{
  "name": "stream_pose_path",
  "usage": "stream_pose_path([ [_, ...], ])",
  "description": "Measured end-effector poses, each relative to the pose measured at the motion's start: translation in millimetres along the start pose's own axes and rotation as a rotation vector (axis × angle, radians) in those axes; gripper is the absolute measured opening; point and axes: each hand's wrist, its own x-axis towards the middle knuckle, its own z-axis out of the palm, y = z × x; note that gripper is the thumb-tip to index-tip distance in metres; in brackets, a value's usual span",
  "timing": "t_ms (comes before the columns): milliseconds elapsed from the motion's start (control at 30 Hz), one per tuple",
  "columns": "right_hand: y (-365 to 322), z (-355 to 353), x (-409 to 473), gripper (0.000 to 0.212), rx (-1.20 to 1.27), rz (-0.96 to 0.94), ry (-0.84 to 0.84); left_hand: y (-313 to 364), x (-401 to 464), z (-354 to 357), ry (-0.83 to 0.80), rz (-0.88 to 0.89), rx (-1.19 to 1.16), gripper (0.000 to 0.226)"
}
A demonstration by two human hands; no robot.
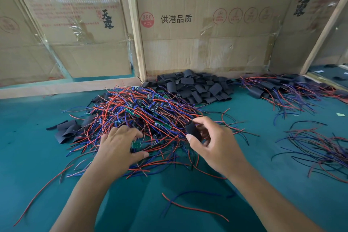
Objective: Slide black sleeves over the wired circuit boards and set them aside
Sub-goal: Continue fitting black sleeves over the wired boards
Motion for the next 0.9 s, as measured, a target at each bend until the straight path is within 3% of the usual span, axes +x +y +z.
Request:
stream_pose_path([
  [167, -4, 0, -3, 0.03, -0.098, -0.055, -0.019, 29, -3, 16, 0.058, 0.137, -0.038, 0.035],
  [300, -4, -2, -2, 0.03, -0.104, -0.061, -0.01, 37, -2, 29, 0.029, 0.113, -0.017, 0.034],
  [467, -8, -3, -2, 0.03, -0.128, -0.042, -0.01, 39, -4, 24, 0.116, 0.104, -0.02, 0.019],
  [667, -6, -7, 1, 0.029, -0.22, 0.012, 0.015, 46, -7, 10, 0.182, 0.031, -0.124, 0.029],
  [900, -3, -14, 5, 0.028, -0.276, 0.077, 0.009, 56, -14, -13, 0.372, 0.148, -0.071, 0.026],
])
